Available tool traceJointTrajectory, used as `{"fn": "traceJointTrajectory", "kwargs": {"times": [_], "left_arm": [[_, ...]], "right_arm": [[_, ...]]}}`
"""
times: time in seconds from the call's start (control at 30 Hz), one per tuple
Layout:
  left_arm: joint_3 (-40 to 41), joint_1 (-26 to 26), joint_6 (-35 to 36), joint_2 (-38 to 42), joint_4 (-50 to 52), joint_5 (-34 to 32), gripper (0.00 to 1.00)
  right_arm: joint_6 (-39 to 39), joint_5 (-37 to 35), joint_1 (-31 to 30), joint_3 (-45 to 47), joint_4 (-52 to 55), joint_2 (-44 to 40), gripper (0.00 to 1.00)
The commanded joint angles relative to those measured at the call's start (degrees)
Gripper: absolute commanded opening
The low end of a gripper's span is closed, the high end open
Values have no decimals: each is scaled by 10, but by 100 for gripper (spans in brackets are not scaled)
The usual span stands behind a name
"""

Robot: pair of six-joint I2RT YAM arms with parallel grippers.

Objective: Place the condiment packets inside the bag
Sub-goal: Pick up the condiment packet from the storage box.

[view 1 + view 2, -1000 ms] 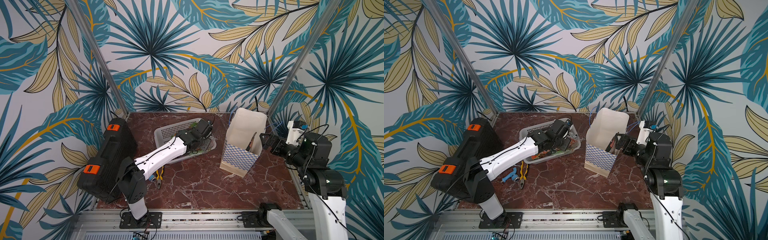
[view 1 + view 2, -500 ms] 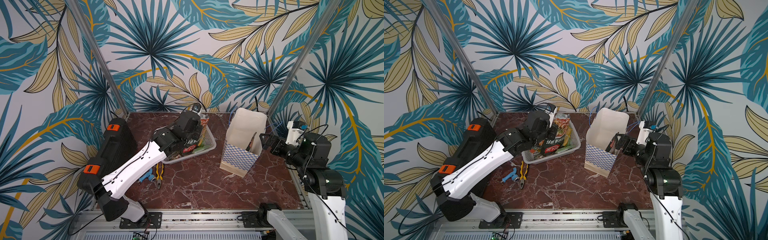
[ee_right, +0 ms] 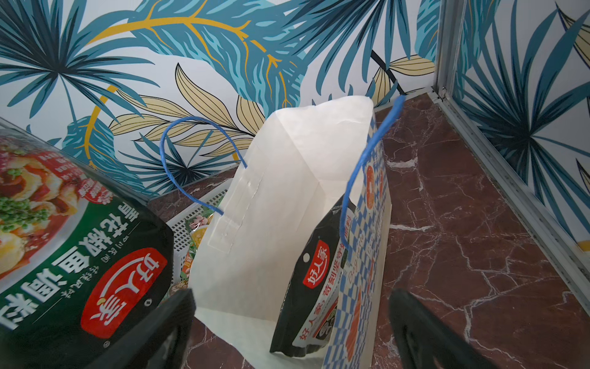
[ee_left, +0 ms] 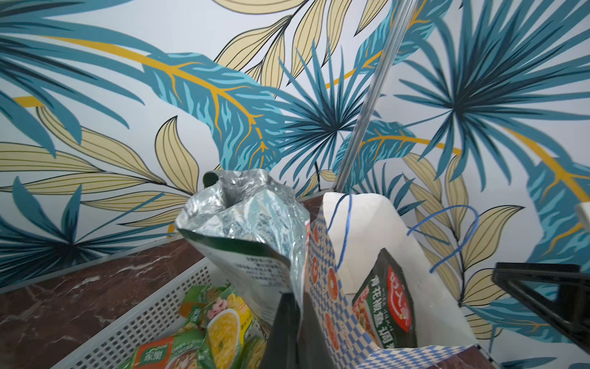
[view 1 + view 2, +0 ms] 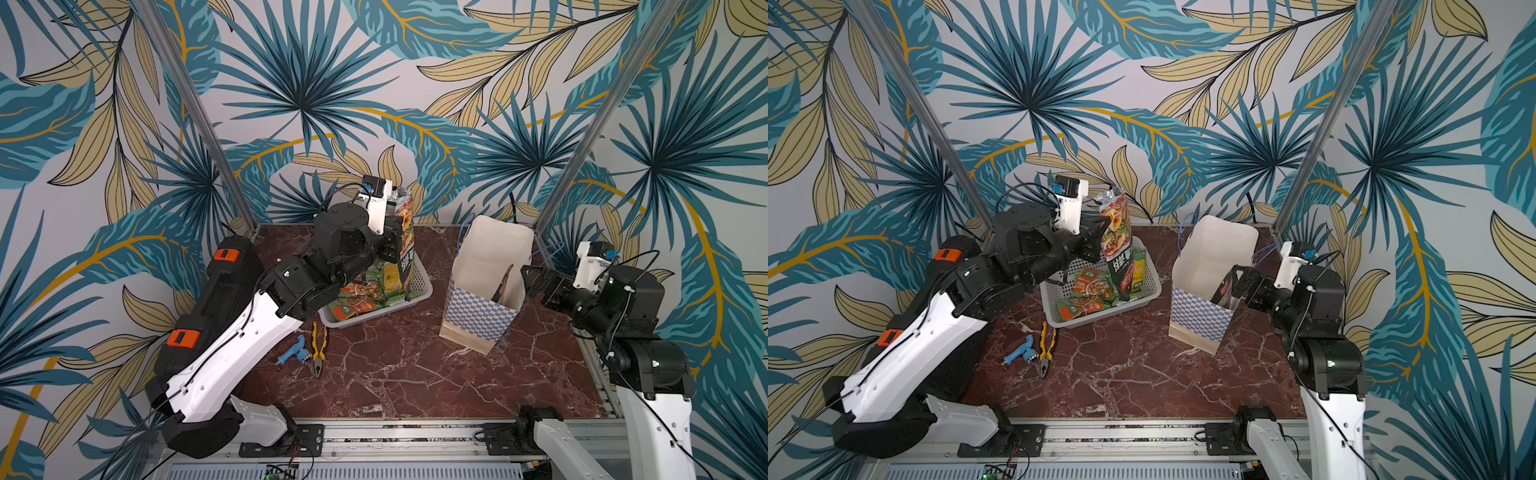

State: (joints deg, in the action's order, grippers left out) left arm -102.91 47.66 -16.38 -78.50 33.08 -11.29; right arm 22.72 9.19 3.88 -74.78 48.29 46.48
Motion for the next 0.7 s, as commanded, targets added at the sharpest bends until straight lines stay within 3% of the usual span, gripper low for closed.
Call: {"fn": "traceJointTrajectory", "kwargs": {"times": [0.0,0.3,0.67], "left_arm": [[-64,20,-16,23,-85,38,0],[-155,46,-27,-10,-101,133,0],[-344,51,-57,-165,-92,298,0]], "right_arm": [[6,-16,1,-3,-2,-6,100],[10,-24,2,-5,1,-7,99],[10,-108,2,-22,38,-9,99]]}}
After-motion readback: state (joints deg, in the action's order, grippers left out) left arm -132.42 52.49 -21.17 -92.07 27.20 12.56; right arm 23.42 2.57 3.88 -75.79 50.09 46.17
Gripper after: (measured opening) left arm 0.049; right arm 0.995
